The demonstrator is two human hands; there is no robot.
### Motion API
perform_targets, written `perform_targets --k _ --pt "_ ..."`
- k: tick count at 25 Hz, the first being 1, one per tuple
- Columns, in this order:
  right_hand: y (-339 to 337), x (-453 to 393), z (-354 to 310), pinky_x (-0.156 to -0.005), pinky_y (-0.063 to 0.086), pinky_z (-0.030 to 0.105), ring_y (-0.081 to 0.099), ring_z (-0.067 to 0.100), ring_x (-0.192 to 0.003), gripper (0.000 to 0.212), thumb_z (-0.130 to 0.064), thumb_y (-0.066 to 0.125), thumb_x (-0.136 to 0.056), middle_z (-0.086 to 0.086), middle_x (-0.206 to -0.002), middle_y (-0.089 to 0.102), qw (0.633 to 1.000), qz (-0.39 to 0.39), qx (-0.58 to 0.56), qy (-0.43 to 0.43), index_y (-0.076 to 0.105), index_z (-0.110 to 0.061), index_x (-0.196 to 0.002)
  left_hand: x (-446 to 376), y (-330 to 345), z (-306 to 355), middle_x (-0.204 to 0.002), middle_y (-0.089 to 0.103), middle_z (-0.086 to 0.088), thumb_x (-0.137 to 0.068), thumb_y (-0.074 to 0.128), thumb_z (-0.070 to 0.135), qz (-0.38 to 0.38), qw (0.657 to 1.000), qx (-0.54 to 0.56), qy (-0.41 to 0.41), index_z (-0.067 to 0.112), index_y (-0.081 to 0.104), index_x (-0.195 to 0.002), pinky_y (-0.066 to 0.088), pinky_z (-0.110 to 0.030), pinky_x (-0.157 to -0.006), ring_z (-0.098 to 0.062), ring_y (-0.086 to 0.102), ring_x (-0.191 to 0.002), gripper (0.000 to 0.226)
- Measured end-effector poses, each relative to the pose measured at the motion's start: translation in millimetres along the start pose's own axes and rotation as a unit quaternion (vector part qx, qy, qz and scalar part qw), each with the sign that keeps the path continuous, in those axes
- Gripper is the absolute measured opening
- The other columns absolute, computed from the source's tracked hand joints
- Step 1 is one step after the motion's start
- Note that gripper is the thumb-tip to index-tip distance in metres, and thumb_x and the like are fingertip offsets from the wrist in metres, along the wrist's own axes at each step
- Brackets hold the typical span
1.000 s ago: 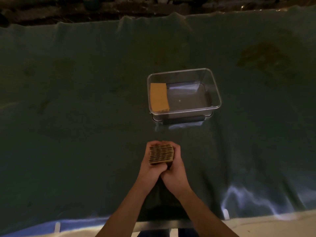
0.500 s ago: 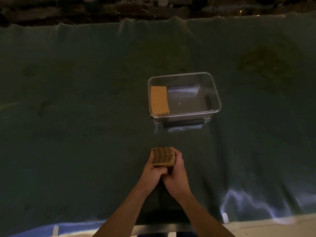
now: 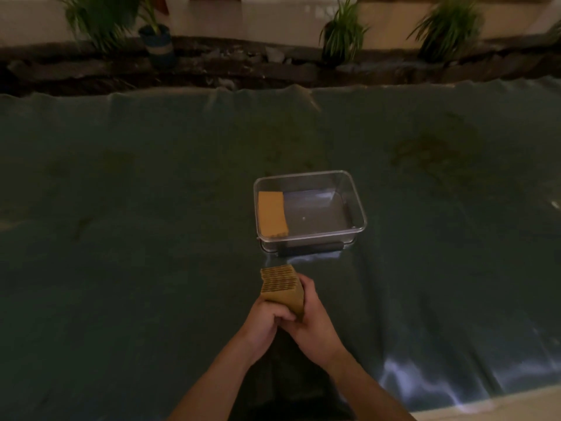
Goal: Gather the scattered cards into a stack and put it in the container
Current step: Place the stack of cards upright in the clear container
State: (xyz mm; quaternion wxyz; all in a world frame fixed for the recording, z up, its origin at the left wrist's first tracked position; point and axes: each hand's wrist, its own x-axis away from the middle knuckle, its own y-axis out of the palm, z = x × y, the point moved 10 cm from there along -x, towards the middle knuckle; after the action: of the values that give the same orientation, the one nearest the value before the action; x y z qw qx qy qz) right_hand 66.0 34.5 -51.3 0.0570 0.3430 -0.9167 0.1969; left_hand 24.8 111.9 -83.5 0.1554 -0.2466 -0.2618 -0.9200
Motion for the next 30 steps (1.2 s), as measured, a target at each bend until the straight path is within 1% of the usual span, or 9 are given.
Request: perform_targets --k 6,9,11,14,17,21,23,27,30 --pt "-28 13 -33 -0.099 0.051 0.03 0.059 0.004 -0.117 0.06 -0.018 0.074 -0.083 -0.018 -0.122 0.063 0.999 0.037 0.015 -0.005 0.044 -0.041 -0.13 17 25 32 -0.122 0.066 -0.02 -0.057 0.063 -0.003 -0.03 0.999 -0.035 0.028 0.012 0.062 -0.122 0.049 -0.047 -0.102 -0.033 0.061 -0.118 0.066" --pt "-53 10 -56 -0.089 0.054 0.039 0.051 0.016 -0.118 0.063 -0.027 0.063 -0.085 -0.009 -0.13 0.051 0.964 0.045 0.261 -0.035 0.03 -0.036 -0.138 20 35 65 -0.133 0.058 -0.01 -0.06 0.074 0.0 -0.024 0.996 0.016 0.088 0.037 0.051 -0.131 0.048 -0.05 -0.101 -0.032 0.056 -0.124 0.083" --pt "-64 9 -75 -0.084 0.056 0.038 0.046 0.021 -0.118 0.069 -0.02 0.058 -0.086 -0.005 -0.133 0.044 0.918 0.049 0.39 -0.048 0.023 -0.033 -0.144 23 48 80 -0.134 0.055 0.002 -0.059 0.091 0.024 -0.01 0.993 -0.049 0.108 0.044 0.048 -0.131 0.047 -0.048 -0.105 -0.023 0.055 -0.125 0.086" --pt "-63 7 -99 -0.083 0.056 0.033 0.044 0.022 -0.121 0.069 -0.015 0.059 -0.088 -0.001 -0.134 0.043 0.899 0.048 0.429 -0.07 0.025 -0.025 -0.147 27 51 97 -0.12 0.062 0.004 -0.07 0.084 0.039 0.137 0.97 -0.138 0.144 0.034 0.062 -0.11 0.05 -0.037 -0.097 -0.016 0.061 -0.113 0.045" --pt "-74 7 -106 -0.083 0.054 0.027 0.048 0.018 -0.118 0.063 -0.017 0.061 -0.087 -0.002 -0.133 0.047 0.918 0.068 0.383 -0.073 0.031 -0.027 -0.142 26 59 108 -0.107 0.067 0.002 -0.091 0.064 0.032 0.237 0.954 -0.115 0.143 0.026 0.065 -0.095 0.05 -0.045 -0.098 -0.018 0.063 -0.104 0.007" --pt "-109 -7 -79 -0.084 0.056 0.031 0.055 0.012 -0.109 0.054 -0.029 0.067 -0.078 -0.01 -0.121 0.056 0.95 0.065 0.306 -0.009 0.041 -0.033 -0.125 2 80 114 -0.104 0.067 -0.005 -0.094 0.06 0.033 0.219 0.96 -0.144 0.101 0.023 0.065 -0.093 0.053 -0.044 -0.093 -0.019 0.063 -0.098 0.011" --pt "-127 -18 -56 -0.085 0.058 0.037 0.06 0.01 -0.102 0.059 -0.038 0.074 -0.064 -0.011 -0.112 0.061 0.98 0.024 0.187 0.065 0.045 -0.038 -0.116 -13 95 119 -0.105 0.066 -0.005 -0.094 0.059 0.034 0.2 0.959 -0.18 0.089 0.021 0.065 -0.095 0.053 -0.04 -0.089 -0.018 0.062 -0.098 0.014" --pt "-158 -38 -37 -0.095 0.055 0.035 0.061 0.012 -0.106 0.076 -0.028 0.082 -0.062 -0.006 -0.115 0.063 0.98 -0.12 0.101 0.124 0.042 -0.036 -0.126 -43 143 138 -0.103 0.064 -0.001 -0.095 0.058 0.036 0.151 0.937 -0.299 0.095 0.019 0.064 -0.097 0.05 -0.034 -0.088 -0.014 0.059 -0.099 0.018" --pt "-179 -52 -36 -0.088 0.054 0.031 0.056 0.011 -0.111 0.082 -0.016 0.085 -0.065 -0.005 -0.122 0.058 0.975 -0.169 -0.039 0.142 0.037 -0.032 -0.13 -63 173 146 -0.105 0.065 -0.001 -0.096 0.057 0.036 0.12 0.941 -0.303 0.093 0.02 0.066 -0.101 0.051 -0.029 -0.084 -0.013 0.06 -0.101 0.019"
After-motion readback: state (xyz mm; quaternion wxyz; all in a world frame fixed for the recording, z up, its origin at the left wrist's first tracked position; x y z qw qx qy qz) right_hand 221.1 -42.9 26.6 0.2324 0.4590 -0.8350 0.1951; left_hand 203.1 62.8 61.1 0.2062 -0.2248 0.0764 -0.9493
